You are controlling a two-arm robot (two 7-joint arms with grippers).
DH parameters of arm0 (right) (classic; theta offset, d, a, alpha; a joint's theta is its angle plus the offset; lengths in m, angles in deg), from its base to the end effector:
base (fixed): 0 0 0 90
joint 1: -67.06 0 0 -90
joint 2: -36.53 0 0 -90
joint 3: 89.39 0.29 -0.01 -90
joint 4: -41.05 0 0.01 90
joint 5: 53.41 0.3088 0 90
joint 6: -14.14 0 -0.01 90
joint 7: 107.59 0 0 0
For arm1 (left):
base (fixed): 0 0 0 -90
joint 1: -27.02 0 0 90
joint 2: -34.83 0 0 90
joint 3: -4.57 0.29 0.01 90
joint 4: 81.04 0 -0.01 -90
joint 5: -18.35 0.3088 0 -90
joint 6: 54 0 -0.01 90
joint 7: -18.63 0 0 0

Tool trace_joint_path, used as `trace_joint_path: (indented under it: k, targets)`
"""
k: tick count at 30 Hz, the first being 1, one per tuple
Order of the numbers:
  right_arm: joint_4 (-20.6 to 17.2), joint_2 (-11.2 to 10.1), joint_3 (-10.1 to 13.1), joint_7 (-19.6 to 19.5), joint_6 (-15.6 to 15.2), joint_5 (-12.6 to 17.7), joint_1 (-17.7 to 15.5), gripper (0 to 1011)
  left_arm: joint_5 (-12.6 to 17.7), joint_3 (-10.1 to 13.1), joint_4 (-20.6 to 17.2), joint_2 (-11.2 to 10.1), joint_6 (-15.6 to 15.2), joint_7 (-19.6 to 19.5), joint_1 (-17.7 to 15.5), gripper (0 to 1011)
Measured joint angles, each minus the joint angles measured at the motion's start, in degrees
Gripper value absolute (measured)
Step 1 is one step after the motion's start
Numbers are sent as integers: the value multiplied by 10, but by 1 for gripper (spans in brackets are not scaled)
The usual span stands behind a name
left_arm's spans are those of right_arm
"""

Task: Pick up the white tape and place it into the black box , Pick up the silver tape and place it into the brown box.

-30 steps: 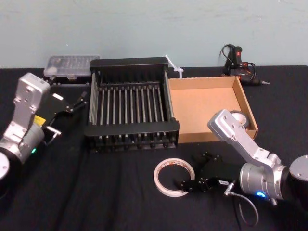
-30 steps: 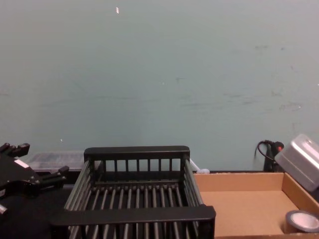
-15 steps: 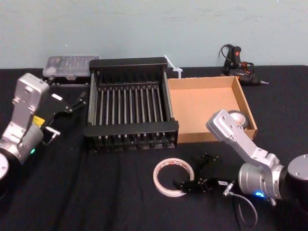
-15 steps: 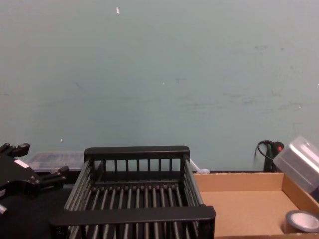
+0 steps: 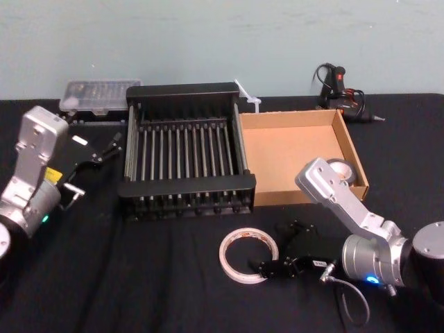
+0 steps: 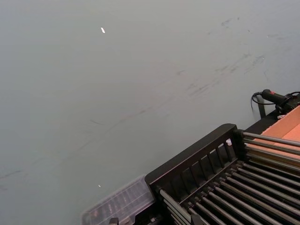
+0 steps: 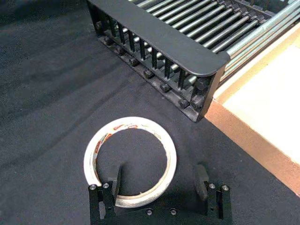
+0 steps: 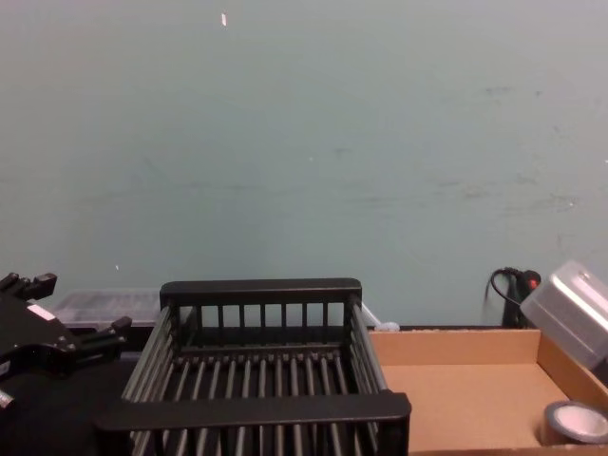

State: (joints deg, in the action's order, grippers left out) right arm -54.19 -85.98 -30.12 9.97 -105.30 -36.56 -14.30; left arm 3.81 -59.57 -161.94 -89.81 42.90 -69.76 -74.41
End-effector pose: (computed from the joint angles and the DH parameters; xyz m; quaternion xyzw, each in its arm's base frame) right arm 0.3262 -0.0060 -0.2772 -0.2940 0.1046 -0.3047 0.8999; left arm 0.3581 0.0827 -0.3023 0.1415 -0.1324 0.5799 0.7913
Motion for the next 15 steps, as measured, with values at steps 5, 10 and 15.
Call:
trace_joint_path:
  k: [5,10,15]
  targets:
    - [0,0,0,0,0,0,0,1000,0,0,0,0,0,0,0,1002]
    - [0,0,0,0,0,0,0,1000,0,0,0,0,0,0,0,1001]
    - [0,0,0,0,0,0,0,978,0,0,0,0,0,0,0,1001]
